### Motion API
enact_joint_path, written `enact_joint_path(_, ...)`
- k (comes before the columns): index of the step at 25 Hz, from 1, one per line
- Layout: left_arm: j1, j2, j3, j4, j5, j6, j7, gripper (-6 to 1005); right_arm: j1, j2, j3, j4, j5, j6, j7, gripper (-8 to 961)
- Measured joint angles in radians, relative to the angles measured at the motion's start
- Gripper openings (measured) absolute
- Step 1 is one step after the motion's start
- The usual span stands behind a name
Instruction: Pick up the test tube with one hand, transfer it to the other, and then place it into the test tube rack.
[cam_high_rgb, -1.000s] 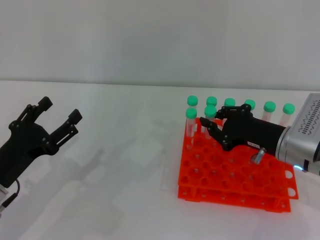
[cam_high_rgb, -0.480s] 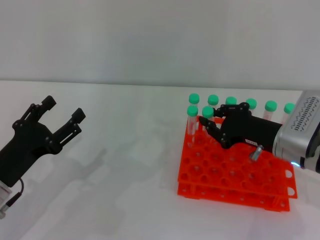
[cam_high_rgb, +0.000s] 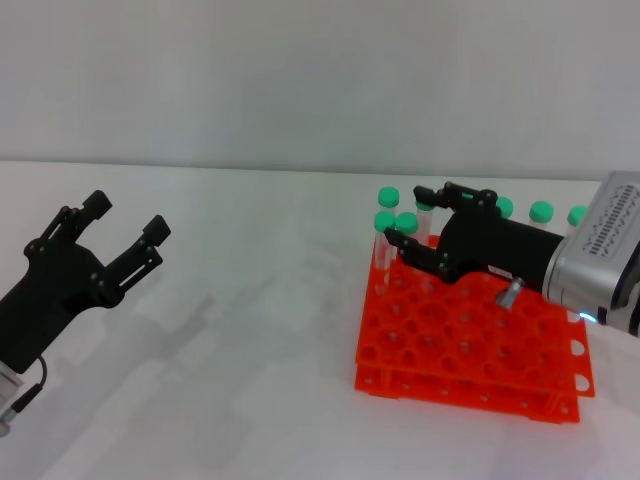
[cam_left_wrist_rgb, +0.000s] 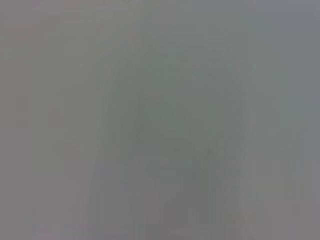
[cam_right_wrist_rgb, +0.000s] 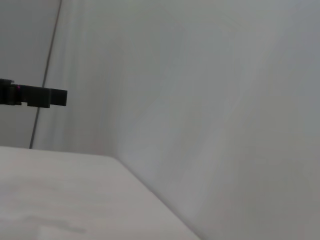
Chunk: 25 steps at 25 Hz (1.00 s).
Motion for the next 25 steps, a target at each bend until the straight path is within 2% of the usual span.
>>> enact_joint_path(4, 0.0, 0.001, 0.0, -0.003, 0.0, -0.004, 0.0, 876, -0.008, 0.0, 0.007, -0.014, 0.039, -0.009, -0.001, 553)
enact_joint_path(8, 0.004, 0.002, -0.002, -0.01, -0.007, -0.008, 0.0, 876, -0.051, -0.012, 0.026, -0.066, 0.086, -0.042, -0.002, 707)
enact_joint_path(10, 0.008, 0.003, -0.003, -0.022, -0.016, -0.008, -0.002, 876, -0.093, -0.016, 0.05, -0.114, 0.09, -0.057, -0.002, 708)
enact_joint_path(14, 0.009, 0.002, -0.003, -0.039, -0.041, -0.014, -0.001, 876, -0.257, -0.019, 0.146, -0.268, 0.087, -0.069, 0.002, 710)
enact_joint_path(17, 0.011, 0.003, -0.003, -0.048, -0.088, -0.036, -0.001, 876, -0.353, -0.02, 0.23, -0.316, 0.09, -0.075, 0.006, 710)
enact_joint_path(21, 0.013, 0.001, -0.004, -0.048, -0.175, -0.079, 0.0, 876, -0.444, -0.022, 0.359, -0.292, 0.094, -0.123, 0.009, 709)
enact_joint_path(22, 0.012, -0.001, -0.005, -0.04, -0.215, -0.097, 0.014, 876, -0.47, -0.023, 0.44, -0.24, 0.095, -0.166, 0.006, 709)
enact_joint_path(23, 0.012, -0.001, -0.005, -0.04, -0.215, -0.097, 0.014, 876, -0.47, -0.023, 0.44, -0.24, 0.095, -0.166, 0.006, 708)
enact_joint_path(25, 0.011, -0.003, -0.006, -0.021, -0.26, -0.112, 0.054, 876, -0.475, -0.024, 0.524, -0.163, 0.095, -0.226, -0.004, 708)
